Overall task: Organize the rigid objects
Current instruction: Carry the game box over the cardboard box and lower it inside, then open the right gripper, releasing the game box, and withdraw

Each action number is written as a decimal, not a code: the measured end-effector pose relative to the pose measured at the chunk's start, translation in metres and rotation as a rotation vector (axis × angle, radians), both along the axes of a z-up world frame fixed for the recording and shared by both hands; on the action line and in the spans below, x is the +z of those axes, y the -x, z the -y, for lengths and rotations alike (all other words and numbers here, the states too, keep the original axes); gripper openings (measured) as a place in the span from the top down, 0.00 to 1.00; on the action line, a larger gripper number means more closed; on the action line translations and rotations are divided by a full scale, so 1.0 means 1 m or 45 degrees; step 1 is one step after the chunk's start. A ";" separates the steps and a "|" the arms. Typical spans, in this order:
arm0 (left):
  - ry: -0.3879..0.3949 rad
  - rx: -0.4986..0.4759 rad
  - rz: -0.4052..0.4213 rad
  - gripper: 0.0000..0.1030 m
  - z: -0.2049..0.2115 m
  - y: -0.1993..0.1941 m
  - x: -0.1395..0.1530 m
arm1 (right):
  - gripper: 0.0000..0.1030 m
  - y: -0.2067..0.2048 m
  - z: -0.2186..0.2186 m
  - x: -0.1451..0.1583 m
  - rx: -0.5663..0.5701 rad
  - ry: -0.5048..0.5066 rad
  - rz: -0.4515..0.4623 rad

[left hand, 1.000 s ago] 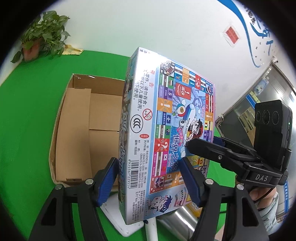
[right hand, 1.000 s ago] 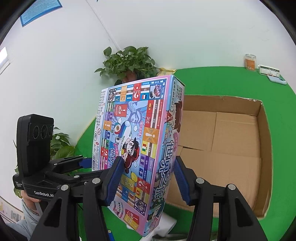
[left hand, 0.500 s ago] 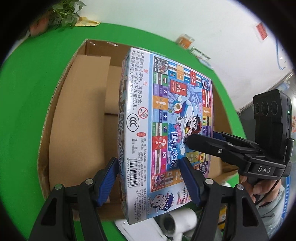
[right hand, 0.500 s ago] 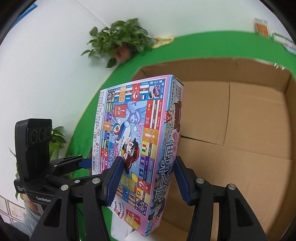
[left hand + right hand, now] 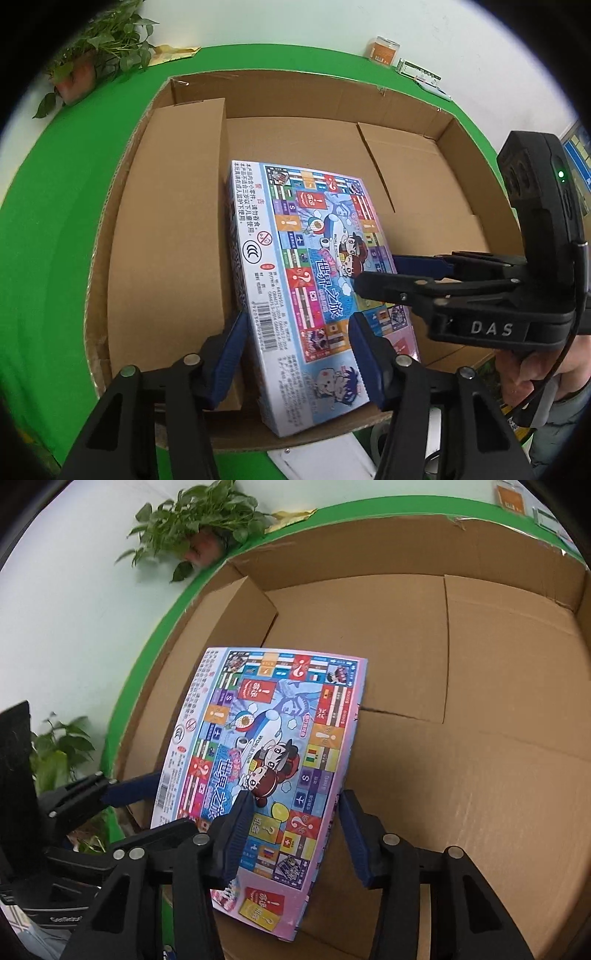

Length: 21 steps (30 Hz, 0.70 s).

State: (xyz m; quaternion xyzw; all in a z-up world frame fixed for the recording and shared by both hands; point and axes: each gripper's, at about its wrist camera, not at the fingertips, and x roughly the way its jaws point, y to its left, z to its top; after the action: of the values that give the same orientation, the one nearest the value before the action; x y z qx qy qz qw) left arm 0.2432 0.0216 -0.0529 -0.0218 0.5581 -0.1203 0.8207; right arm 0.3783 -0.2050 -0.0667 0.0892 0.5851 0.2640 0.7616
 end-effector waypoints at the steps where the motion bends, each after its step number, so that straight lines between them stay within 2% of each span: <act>1: 0.010 0.003 0.004 0.46 0.000 0.000 0.003 | 0.55 0.001 -0.001 0.000 -0.002 0.014 -0.003; 3: 0.037 0.012 0.050 0.46 -0.006 0.004 0.012 | 0.54 0.003 -0.008 0.001 -0.010 0.019 -0.029; 6: 0.065 0.032 0.154 0.46 -0.020 0.010 0.033 | 0.53 0.002 -0.017 -0.001 -0.045 0.010 -0.133; 10: 0.067 0.070 0.288 0.46 -0.039 0.030 0.047 | 0.53 0.016 -0.021 0.001 -0.023 0.032 -0.095; 13: 0.073 0.126 0.313 0.46 -0.058 0.033 0.042 | 0.53 0.022 -0.017 0.009 -0.062 -0.016 -0.103; 14: 0.075 0.147 0.324 0.46 -0.064 0.031 0.043 | 0.50 0.029 -0.009 0.016 -0.098 -0.037 -0.098; 15: 0.062 0.183 0.338 0.46 -0.074 0.029 0.042 | 0.36 0.040 -0.001 0.025 -0.135 -0.041 -0.074; 17: 0.039 0.244 0.339 0.46 -0.091 0.020 0.039 | 0.20 0.063 0.020 0.049 -0.210 0.002 0.050; 19: 0.066 0.285 0.326 0.46 -0.106 0.018 0.035 | 0.19 0.089 0.046 0.076 -0.266 0.162 0.231; 21: 0.133 0.311 0.306 0.46 -0.119 0.019 0.029 | 0.19 0.103 0.073 0.087 -0.340 0.315 0.303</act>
State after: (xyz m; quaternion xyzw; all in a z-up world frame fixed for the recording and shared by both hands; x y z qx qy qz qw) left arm 0.2247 0.1404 -0.0243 -0.1175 0.4420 -0.0502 0.8879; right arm 0.2753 -0.2775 0.0201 0.0397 0.5020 0.0956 0.8587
